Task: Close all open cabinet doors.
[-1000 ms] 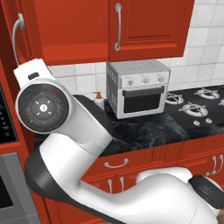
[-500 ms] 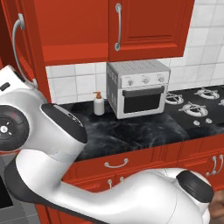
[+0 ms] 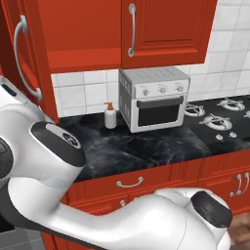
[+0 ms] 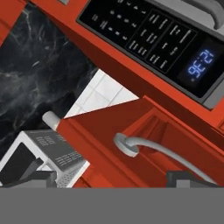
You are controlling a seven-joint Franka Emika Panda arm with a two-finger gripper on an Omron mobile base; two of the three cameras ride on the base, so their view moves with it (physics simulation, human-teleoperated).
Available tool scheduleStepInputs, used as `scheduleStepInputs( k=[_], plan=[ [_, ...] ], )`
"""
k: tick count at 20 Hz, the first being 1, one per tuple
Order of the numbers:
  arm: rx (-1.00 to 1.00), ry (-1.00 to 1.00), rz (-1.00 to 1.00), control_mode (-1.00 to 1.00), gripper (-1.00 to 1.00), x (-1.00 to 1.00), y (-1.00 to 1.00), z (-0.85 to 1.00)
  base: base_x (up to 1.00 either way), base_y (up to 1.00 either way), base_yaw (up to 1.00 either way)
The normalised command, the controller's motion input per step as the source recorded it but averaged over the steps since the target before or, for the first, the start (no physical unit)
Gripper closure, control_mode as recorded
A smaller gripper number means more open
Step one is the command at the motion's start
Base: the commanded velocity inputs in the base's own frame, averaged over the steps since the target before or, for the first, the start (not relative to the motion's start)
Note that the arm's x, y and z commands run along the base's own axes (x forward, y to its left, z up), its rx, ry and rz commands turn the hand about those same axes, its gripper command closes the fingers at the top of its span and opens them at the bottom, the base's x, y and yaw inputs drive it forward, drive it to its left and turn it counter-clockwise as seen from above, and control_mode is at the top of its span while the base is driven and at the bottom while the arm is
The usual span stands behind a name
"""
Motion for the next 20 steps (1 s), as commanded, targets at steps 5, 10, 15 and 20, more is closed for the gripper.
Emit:
scheduleStepInputs(
  k=[5, 10, 15, 20],
  plan=[
    [0.0, -0.07, 0.0, -1.0, -1.0, 0.35, 0.0, -0.02, 0.0, 0.0, 0.0],
    [0.0, -0.08, 0.0, -1.0, -1.0, 0.39, -0.14, -0.09, 0.0, 0.0, 0.0],
    [0.0, -0.06, -0.01, -1.0, -1.0, 0.5, -0.18, -0.09, 0.0, 0.0, 0.0],
    [0.0, -0.01, -0.03, -1.0, -1.0, 0.5, -0.1, -0.05, 0.0, 0.0, 0.0]
  ],
)
